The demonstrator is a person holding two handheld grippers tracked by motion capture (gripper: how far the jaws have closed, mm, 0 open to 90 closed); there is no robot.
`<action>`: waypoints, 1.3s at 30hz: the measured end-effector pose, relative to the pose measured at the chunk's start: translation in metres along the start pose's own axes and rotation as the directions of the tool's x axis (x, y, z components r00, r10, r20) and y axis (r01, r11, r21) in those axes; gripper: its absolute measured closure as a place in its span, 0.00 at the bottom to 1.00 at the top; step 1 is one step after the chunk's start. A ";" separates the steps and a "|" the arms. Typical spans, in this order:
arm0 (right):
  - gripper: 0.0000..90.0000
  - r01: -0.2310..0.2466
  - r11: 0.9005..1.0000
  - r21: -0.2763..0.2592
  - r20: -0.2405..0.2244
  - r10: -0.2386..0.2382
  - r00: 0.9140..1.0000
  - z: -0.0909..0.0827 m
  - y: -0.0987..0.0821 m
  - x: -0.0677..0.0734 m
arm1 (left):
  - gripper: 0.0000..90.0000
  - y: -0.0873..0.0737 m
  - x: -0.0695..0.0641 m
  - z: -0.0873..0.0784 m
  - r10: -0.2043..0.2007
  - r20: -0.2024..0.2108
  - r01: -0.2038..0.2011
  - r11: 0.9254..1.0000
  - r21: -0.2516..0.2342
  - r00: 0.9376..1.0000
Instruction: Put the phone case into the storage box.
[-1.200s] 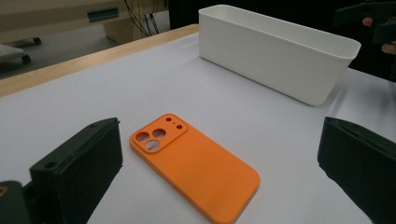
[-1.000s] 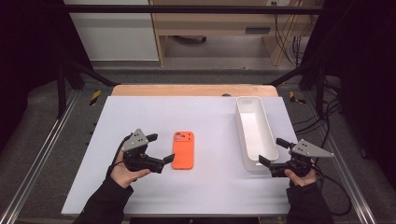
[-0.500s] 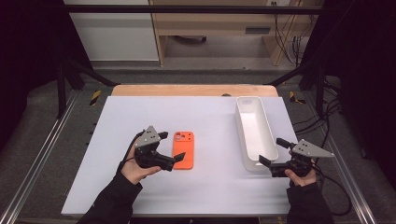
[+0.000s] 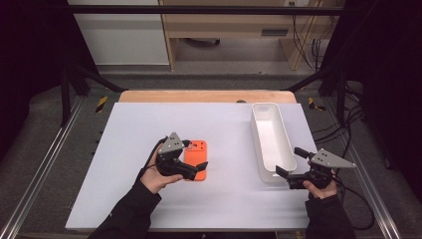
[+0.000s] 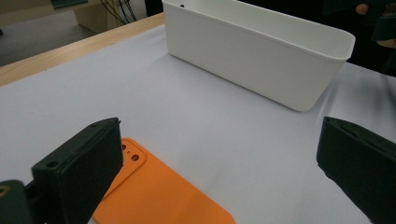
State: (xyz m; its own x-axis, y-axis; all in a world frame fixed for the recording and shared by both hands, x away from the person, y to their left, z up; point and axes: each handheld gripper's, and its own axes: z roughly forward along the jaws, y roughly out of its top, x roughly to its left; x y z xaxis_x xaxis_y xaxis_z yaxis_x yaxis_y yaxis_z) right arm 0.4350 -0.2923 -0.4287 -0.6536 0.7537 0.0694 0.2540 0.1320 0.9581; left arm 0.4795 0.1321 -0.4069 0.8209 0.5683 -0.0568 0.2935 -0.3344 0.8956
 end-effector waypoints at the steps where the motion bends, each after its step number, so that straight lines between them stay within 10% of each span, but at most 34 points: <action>1: 0.00 -0.002 1.000 0.000 0.000 0.002 1.000 0.000 0.000 0.000 | 0.01 0.000 0.000 0.002 -0.001 -0.001 0.001 1.000 0.002 1.000; 17: 0.00 -0.001 1.000 -0.002 0.001 0.001 1.000 -0.001 0.000 0.000 | 0.07 -0.005 -0.005 0.021 -0.001 -0.015 0.002 0.998 0.061 1.000; 39: 0.00 0.000 1.000 0.002 -0.001 0.000 1.000 0.000 0.000 0.000 | 0.43 -0.015 -0.007 0.036 -0.018 -0.016 0.020 0.989 0.146 1.000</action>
State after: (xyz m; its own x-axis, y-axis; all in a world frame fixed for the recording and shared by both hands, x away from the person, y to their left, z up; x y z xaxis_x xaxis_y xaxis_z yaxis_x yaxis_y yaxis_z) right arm 0.4349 -0.2925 -0.4285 -0.6542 0.7532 0.0693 0.2549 0.1333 0.9577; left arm 0.4869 0.1062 -0.4353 0.8077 0.5859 -0.0658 0.3781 -0.4291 0.8203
